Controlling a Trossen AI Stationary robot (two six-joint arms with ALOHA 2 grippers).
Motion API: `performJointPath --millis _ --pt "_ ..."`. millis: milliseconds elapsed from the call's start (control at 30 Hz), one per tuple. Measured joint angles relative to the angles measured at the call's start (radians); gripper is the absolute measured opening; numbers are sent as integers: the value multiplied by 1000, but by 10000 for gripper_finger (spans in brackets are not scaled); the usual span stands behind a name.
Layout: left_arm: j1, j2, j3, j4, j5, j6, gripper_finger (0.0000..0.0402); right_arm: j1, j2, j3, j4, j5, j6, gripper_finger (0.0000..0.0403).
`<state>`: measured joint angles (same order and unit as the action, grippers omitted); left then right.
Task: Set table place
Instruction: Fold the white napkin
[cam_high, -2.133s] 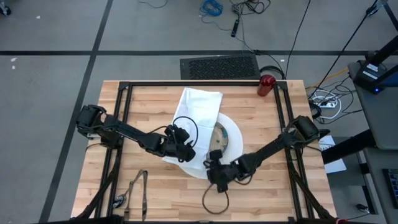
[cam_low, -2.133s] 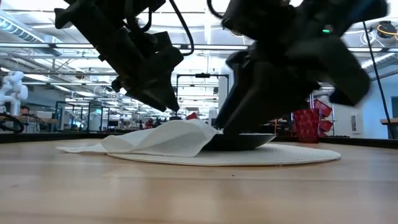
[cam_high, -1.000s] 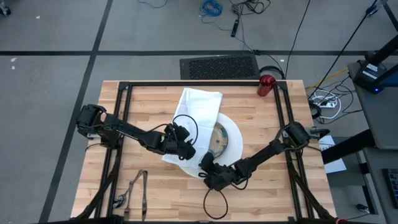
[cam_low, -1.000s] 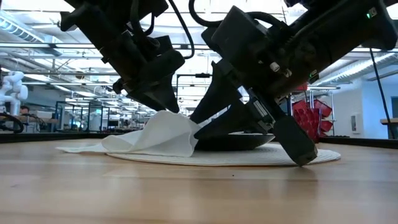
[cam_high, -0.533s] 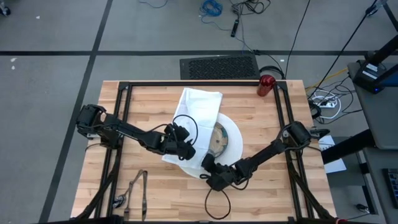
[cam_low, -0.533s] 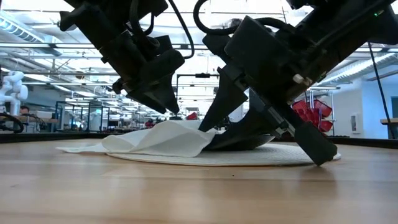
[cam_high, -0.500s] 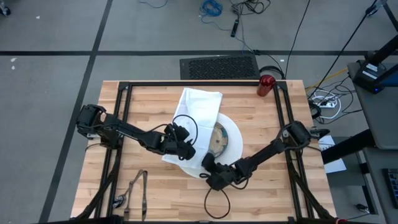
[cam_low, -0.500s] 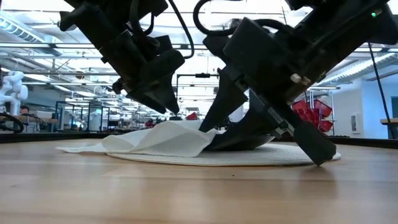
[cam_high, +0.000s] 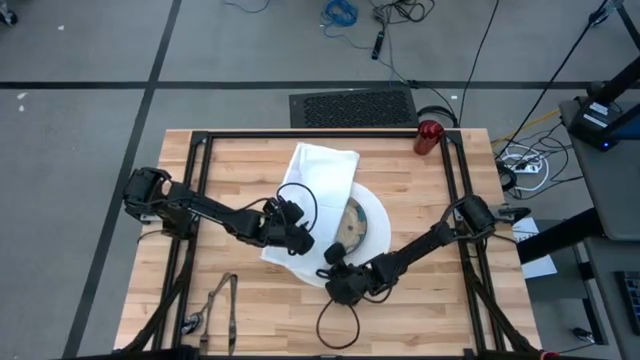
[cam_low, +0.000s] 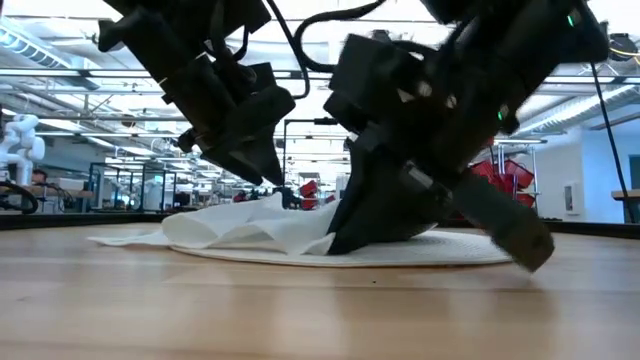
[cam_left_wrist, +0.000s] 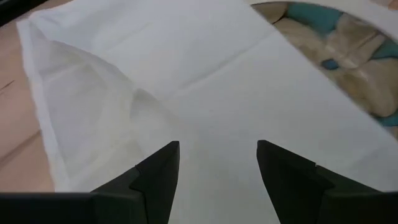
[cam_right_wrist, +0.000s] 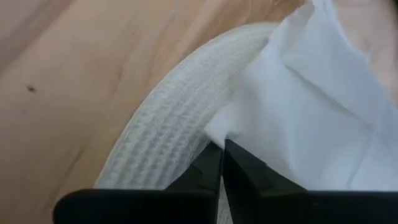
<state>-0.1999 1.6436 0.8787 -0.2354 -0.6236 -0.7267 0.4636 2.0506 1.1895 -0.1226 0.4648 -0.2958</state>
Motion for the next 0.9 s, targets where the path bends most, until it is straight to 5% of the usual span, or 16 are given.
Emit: performJointPath --millis 200,367,567,733,900 --pt "9 0 0 -20 0 -1 201 12 -75 131 -276 -38 142 0" --pt "9 0 0 -22 2 0 201 -2 -69 129 -383 -220 300 0" --pt "10 0 0 -48 2 0 201 12 -118 135 -355 -115 350 0" --pt "11 0 0 -50 3 4 201 2 -106 133 -418 -265 406 0" --pt "12 0 -12 -65 5 2 201 -3 -168 133 -482 -166 434 0"
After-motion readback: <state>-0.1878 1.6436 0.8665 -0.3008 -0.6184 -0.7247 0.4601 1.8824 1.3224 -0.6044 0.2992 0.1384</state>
